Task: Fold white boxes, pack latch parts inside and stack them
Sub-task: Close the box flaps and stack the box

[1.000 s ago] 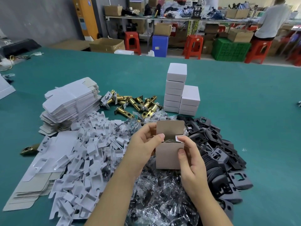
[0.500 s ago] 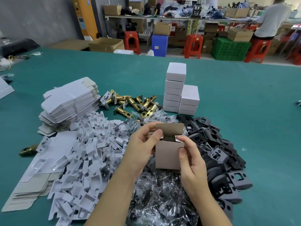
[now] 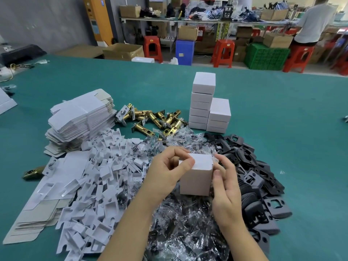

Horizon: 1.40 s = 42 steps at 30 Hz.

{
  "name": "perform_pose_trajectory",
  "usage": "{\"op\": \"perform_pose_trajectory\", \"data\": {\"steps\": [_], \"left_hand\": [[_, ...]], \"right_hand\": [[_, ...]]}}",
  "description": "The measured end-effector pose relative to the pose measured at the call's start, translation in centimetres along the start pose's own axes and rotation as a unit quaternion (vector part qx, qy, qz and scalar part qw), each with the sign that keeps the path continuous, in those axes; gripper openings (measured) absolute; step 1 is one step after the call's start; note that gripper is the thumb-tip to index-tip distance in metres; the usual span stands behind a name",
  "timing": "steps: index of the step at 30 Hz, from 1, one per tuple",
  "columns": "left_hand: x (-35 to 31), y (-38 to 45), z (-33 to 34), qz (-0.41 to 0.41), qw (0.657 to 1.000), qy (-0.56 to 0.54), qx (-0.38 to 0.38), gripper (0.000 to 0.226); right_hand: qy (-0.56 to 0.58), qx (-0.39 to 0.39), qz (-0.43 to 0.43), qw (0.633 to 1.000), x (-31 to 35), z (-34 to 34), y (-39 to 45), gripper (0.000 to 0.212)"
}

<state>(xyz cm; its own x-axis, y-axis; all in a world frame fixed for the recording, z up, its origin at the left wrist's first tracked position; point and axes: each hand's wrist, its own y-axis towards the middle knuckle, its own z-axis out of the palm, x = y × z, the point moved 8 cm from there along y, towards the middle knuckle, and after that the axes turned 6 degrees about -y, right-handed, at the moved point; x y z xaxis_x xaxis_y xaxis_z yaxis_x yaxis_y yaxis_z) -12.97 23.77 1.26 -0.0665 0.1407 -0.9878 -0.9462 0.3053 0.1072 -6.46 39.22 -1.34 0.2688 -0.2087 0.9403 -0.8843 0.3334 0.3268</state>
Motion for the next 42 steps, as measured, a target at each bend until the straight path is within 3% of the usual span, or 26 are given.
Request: {"op": "perform_pose_trajectory", "data": {"steps": [7, 11, 26, 30, 42], "left_hand": [[0.3, -0.3, -0.2, -0.018, 0.998, 0.048, 0.022, 0.034], [-0.4, -0.3, 0.1, 0.012, 0.998, 0.059, 0.025, 0.028], [-1.4, -0.7, 0.8, 0.108, 0.977, 0.183, -0.012, 0.029], [-1.9, -0.8, 1.0, 0.122, 0.979, 0.161, -0.002, 0.026], [-3.0, -1.3, 1.3, 0.144, 0.972, 0.183, 0.027, 0.028]], "right_hand": [[0.008, 0.007, 0.0, 1.0, 0.5, 0.1, 0.0, 0.044], [-0.022, -0.001, -0.006, 1.0, 0.3, 0.0, 0.0, 0.036], [-0.081, -0.016, -0.013, 0.996, 0.2, -0.3, 0.1, 0.043], [-0.081, -0.024, -0.021, 0.996, 0.5, -0.4, 0.1, 0.047], [-0.074, -0.056, -0.062, 0.994, 1.3, -0.9, 0.0, 0.031]]}}
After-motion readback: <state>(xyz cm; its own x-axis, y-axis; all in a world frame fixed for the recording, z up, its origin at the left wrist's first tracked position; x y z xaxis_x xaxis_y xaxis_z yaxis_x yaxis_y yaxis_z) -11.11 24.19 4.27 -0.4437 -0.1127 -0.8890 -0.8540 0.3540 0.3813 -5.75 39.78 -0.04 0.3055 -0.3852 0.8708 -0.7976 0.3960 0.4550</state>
